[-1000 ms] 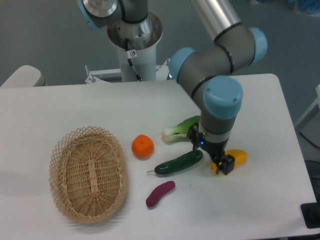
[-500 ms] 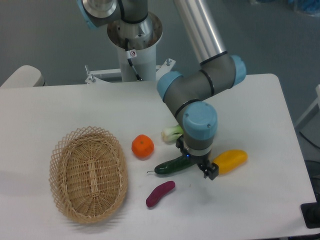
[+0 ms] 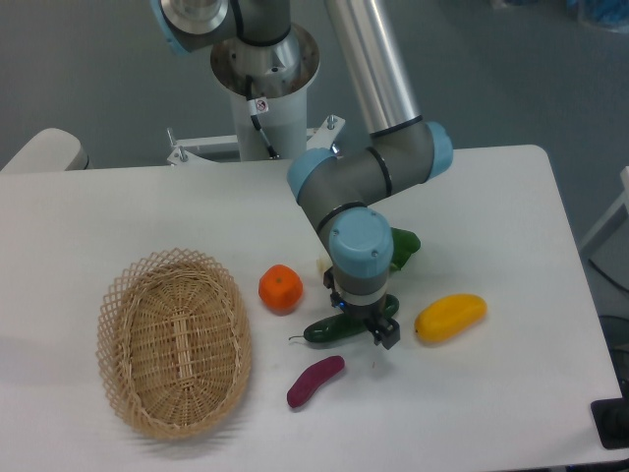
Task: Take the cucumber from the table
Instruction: 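Close the gripper around the green cucumber, then lift the held cucumber up off the table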
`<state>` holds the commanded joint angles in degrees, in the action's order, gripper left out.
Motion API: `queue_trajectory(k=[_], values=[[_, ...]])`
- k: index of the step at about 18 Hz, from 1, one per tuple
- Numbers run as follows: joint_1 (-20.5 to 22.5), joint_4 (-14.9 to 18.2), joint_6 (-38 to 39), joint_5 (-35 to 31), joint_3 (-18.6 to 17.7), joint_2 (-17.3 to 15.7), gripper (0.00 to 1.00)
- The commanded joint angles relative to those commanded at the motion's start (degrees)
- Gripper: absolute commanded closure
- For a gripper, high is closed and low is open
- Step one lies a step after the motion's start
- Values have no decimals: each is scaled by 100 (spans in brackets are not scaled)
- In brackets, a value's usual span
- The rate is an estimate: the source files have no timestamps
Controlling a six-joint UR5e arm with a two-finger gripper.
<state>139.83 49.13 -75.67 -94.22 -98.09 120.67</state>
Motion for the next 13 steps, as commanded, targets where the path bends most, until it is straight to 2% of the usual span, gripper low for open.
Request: queue_trajectory(k=[2, 3, 6, 9, 11, 12, 13], values=[[9, 17, -9, 0, 52, 0, 50], [17, 17, -9, 9, 70, 9, 63], [35, 17, -35, 9, 88, 9, 79], [53, 44, -88, 0, 193, -9, 80], [70, 105, -114, 26, 403, -79, 80], [79, 175, -123, 26, 544, -175, 80], [88, 393, -132, 52, 676, -237, 80]])
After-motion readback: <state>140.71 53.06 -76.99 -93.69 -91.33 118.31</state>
